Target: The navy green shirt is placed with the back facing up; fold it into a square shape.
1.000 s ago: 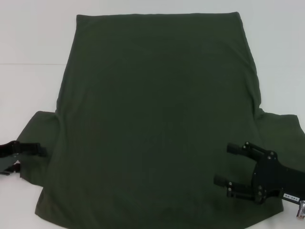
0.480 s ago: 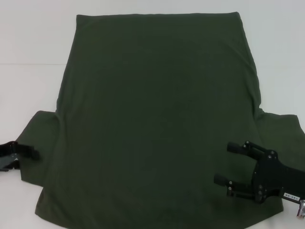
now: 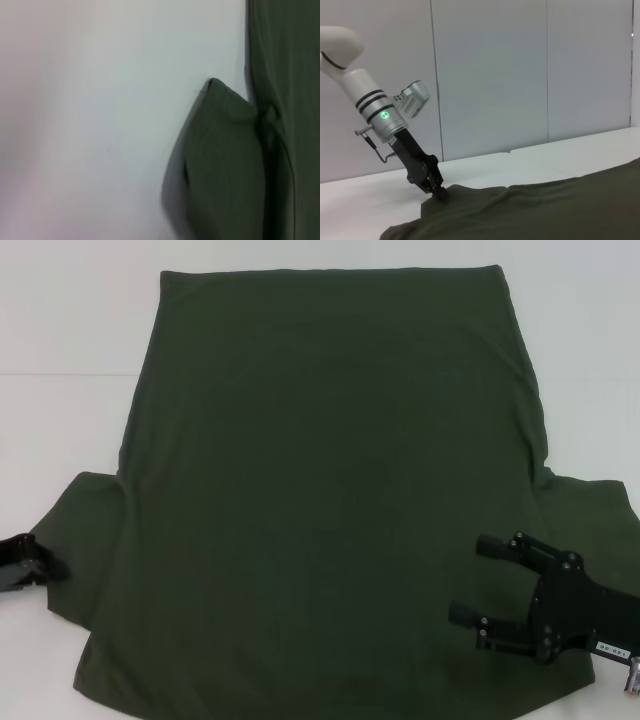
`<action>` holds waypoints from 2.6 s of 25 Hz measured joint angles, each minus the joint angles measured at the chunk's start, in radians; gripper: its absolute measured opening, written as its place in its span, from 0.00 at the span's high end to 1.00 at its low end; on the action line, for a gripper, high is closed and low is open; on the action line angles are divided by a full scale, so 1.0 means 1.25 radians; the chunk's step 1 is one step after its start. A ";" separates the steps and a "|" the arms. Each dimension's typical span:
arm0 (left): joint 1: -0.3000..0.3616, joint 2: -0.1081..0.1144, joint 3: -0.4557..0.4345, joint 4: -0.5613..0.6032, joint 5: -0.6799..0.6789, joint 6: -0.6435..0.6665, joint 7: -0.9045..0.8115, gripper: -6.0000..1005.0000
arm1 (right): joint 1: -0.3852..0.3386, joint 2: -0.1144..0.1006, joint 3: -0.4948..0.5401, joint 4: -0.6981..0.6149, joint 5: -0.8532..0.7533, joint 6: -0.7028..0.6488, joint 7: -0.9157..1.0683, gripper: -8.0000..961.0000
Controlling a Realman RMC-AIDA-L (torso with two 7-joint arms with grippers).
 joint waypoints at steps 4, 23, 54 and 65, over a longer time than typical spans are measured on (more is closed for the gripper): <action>0.000 0.000 -0.001 0.000 -0.001 -0.001 0.000 0.80 | 0.000 0.000 0.001 0.001 0.000 0.000 0.000 0.05; 0.014 0.000 -0.011 0.063 -0.004 -0.014 0.020 0.97 | 0.000 0.000 0.004 0.002 0.000 0.000 0.001 0.05; -0.013 -0.004 -0.005 0.128 -0.120 0.095 -0.019 0.97 | 0.001 0.000 -0.002 0.003 0.001 -0.001 0.001 0.05; -0.053 -0.047 0.006 0.106 -0.162 0.135 -0.019 0.96 | 0.001 0.001 -0.002 0.005 0.000 0.000 0.001 0.05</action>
